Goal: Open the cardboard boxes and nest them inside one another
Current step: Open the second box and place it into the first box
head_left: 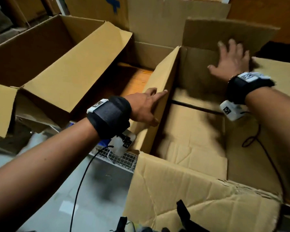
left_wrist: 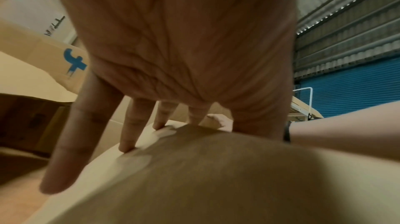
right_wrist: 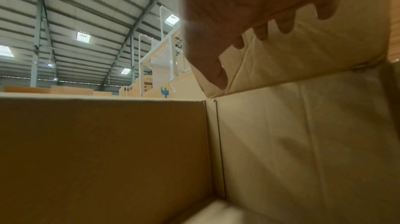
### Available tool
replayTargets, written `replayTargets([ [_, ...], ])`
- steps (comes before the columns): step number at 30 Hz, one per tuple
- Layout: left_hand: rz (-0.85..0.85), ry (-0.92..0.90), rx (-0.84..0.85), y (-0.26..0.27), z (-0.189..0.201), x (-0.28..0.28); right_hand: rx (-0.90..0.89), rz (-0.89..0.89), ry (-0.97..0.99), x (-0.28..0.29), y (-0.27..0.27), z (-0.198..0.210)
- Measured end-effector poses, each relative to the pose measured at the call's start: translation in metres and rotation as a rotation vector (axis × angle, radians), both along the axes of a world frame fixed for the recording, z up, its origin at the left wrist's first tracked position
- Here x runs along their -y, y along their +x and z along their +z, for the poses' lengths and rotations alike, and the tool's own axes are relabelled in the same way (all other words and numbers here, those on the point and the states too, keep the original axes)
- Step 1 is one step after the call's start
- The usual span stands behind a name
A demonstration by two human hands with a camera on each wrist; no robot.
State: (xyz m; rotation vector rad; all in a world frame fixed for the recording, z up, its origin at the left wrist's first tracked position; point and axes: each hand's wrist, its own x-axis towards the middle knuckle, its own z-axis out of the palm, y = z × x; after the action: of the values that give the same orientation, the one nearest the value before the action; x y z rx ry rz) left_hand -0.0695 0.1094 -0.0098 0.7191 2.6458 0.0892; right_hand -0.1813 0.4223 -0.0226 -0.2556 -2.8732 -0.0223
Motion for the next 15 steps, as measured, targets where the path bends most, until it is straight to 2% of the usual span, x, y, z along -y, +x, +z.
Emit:
replayTargets([
  [5,0.012,0.087,0.073,0.001,-0.010,0.001,0.000,-0.041,-0.038,-0.033,-0.045,0.012],
  [8,0.012,0.126,0.102,0.001,-0.011,0.005,0.080,-0.097,-0.056,-0.058,-0.072,0.000],
  [11,0.016,0.159,0.131,0.003,-0.012,0.016,0.115,-0.070,-0.094,-0.088,-0.098,-0.022],
  [15,0.009,0.179,0.148,0.009,-0.013,0.021,0.093,-0.025,-0.115,-0.096,-0.098,-0.037],
])
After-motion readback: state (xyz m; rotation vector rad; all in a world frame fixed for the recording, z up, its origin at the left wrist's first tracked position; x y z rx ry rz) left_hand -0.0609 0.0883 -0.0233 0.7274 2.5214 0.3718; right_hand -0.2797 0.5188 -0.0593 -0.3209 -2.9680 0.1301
